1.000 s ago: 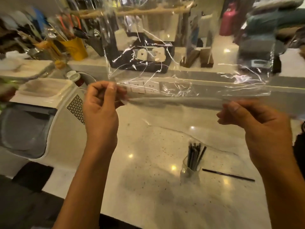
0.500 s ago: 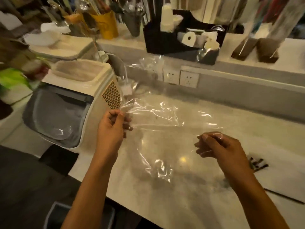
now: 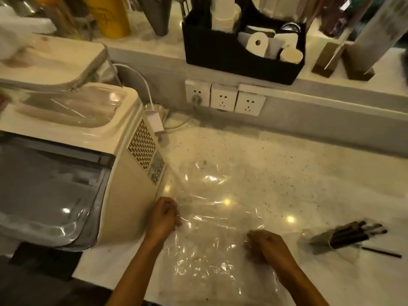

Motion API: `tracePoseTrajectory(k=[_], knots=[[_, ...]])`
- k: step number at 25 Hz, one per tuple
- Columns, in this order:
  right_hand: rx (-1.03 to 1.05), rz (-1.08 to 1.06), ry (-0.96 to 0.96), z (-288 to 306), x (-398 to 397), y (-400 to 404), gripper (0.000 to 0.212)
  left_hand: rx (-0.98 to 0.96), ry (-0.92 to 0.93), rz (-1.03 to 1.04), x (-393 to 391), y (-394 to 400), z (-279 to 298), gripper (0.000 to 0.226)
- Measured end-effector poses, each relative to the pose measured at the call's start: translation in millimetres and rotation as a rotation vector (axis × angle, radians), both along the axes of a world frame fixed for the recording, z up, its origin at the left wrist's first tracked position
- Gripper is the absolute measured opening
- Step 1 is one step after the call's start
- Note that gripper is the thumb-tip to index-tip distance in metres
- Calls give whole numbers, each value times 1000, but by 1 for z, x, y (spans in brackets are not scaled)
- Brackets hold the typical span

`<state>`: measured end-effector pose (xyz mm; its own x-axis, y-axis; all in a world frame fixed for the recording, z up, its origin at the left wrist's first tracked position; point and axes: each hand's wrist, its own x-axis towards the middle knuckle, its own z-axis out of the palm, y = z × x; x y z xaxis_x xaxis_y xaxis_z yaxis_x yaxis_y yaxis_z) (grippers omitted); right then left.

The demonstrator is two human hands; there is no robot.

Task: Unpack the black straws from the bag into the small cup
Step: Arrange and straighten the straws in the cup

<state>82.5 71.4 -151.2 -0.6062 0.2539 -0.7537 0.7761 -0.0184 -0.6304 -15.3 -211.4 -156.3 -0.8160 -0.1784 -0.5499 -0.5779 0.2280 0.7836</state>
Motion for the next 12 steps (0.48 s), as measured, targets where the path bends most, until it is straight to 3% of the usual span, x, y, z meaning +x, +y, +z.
tracePoseTrajectory(k=[7, 12], knots=[[128, -96, -58, -11, 8, -4, 19, -28, 17, -81, -21, 7, -13, 16], [216, 5, -32, -5, -5, -5, 17, -60, 72, -63, -38, 11, -13, 22]])
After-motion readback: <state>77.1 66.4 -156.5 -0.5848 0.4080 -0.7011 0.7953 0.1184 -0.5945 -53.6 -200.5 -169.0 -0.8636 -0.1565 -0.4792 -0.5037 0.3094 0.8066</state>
